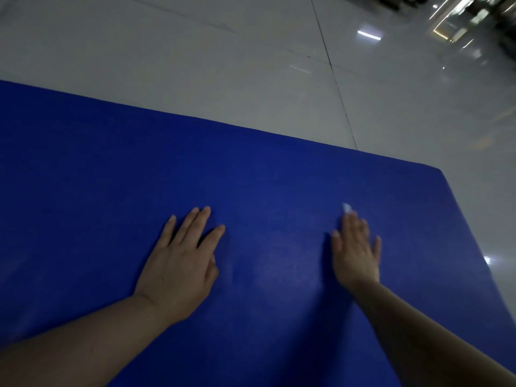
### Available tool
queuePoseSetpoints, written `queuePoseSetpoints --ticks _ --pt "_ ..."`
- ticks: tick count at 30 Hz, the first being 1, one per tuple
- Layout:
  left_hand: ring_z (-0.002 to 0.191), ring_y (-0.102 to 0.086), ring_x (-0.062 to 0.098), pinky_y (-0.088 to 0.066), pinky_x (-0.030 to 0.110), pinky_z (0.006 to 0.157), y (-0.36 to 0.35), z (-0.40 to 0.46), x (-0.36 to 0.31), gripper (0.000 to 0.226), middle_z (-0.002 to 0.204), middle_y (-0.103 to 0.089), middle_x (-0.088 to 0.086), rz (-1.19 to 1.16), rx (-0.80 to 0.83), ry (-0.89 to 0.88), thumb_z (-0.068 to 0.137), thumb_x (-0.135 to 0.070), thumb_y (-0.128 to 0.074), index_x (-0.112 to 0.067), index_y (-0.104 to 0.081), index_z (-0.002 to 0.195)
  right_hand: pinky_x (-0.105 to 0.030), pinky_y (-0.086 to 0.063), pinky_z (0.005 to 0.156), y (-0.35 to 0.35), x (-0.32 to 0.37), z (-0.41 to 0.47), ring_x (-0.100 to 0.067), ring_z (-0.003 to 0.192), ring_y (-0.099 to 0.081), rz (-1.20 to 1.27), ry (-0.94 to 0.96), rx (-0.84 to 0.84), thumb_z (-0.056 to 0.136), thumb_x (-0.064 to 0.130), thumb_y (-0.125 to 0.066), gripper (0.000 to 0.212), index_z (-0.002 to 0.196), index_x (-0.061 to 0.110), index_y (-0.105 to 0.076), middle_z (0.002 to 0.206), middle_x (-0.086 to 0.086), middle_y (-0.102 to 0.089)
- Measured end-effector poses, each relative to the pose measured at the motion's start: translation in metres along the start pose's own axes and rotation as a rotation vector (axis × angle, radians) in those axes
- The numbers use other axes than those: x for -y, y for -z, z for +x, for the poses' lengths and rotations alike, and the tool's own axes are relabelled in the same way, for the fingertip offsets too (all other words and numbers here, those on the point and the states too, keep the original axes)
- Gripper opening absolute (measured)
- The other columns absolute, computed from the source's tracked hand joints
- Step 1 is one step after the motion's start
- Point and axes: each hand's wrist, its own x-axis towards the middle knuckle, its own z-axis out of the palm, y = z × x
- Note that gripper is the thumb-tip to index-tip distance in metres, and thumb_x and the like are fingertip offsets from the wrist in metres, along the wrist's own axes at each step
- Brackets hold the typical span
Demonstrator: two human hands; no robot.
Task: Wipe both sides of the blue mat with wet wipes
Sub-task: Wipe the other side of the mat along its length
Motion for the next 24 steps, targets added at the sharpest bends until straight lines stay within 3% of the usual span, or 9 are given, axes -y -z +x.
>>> queuePoseSetpoints --ticks 3,7,9,12,15,17,21,22,24 --pt "0.139 -0.035 0.028 -0.018 0.048 0.114 0.001 0.000 -0.001 0.056 0.150 -0.037 0.015 0.016 0.001 0.004 0.090 -0.032 -0.027 -0.013 -0.053 0.135 -0.043 0.008 0.117 -0.012 -0.001 -0.018 -0.014 0.145 0.011 0.076 -0.133 -0.073 0.101 0.039 -0.014 0.058 0.151 0.021 0.010 0.159 0.005 0.008" --pt "0.142 -0.032 0.026 -0.023 0.049 0.115 0.004 -0.001 -0.002 0.058 0.153 -0.034 0.013 0.007 0.021 0.023 0.091 -0.034 -0.024 -0.014 -0.051 0.138 -0.031 0.016 0.113 -0.030 0.065 -0.071 -0.006 0.141 0.013 0.080 0.465 -0.093 0.094 0.052 0.004 0.065 0.151 0.021 0.004 0.157 0.012 0.009" --pt "0.142 -0.031 0.025 -0.022 0.048 0.116 0.006 -0.001 -0.002 0.058 0.153 -0.034 0.012 0.007 0.027 0.018 0.091 -0.035 -0.023 -0.015 -0.051 0.138 -0.032 0.013 0.114 -0.035 0.073 -0.083 -0.007 0.143 0.007 0.027 0.634 -0.099 0.095 0.053 0.008 0.065 0.151 0.021 -0.002 0.157 0.012 0.003" --pt "0.142 -0.032 0.026 -0.022 0.048 0.116 0.006 0.000 -0.001 0.059 0.152 -0.035 0.013 -0.007 0.023 0.010 0.090 -0.035 -0.022 -0.015 -0.052 0.137 -0.039 0.002 0.115 -0.030 0.029 -0.057 -0.010 0.145 -0.002 0.063 0.270 -0.195 0.098 0.046 -0.008 0.059 0.152 0.026 0.000 0.159 0.010 -0.006" --pt "0.141 -0.034 0.027 -0.022 0.048 0.115 0.006 0.001 -0.002 0.060 0.151 -0.037 0.014 -0.019 0.017 0.015 0.089 -0.034 -0.022 -0.014 -0.054 0.136 -0.046 0.004 0.118 -0.022 -0.005 -0.043 -0.015 0.146 0.006 0.084 -0.176 -0.083 0.100 0.042 -0.012 0.058 0.150 0.023 0.010 0.160 0.005 0.003" --pt "0.140 -0.035 0.028 -0.022 0.048 0.115 0.006 0.001 -0.003 0.060 0.150 -0.038 0.014 -0.023 0.014 0.015 0.089 -0.034 -0.022 -0.014 -0.054 0.135 -0.042 0.007 0.117 -0.028 0.018 -0.062 -0.016 0.146 0.007 0.079 -0.037 -0.136 0.096 0.047 -0.007 0.063 0.151 0.021 0.009 0.160 0.005 0.005" --pt "0.140 -0.035 0.028 -0.022 0.045 0.116 0.007 0.000 -0.001 0.060 0.150 -0.039 0.014 -0.034 0.013 0.013 0.089 -0.033 -0.022 -0.014 -0.055 0.135 -0.037 0.008 0.117 -0.045 0.083 -0.133 -0.012 0.145 0.005 0.059 0.622 -0.043 0.097 0.046 -0.010 0.062 0.153 0.021 -0.007 0.159 0.011 0.002" --pt "0.140 -0.035 0.027 -0.021 0.045 0.116 0.008 0.000 -0.001 0.060 0.150 -0.038 0.014 -0.036 0.013 0.009 0.089 -0.033 -0.022 -0.014 -0.054 0.135 -0.038 0.002 0.116 -0.046 0.082 -0.136 -0.012 0.145 -0.001 0.025 0.685 -0.073 0.099 0.044 -0.013 0.059 0.152 0.021 -0.012 0.159 0.010 -0.005" --pt "0.141 -0.034 0.027 -0.022 0.046 0.116 0.007 0.000 0.000 0.061 0.151 -0.037 0.014 -0.041 0.010 -0.001 0.089 -0.034 -0.021 -0.014 -0.053 0.136 -0.037 -0.003 0.115 -0.045 0.059 -0.119 -0.010 0.143 -0.010 0.029 0.561 -0.151 0.097 0.044 -0.016 0.060 0.153 0.023 -0.010 0.158 0.010 -0.012"
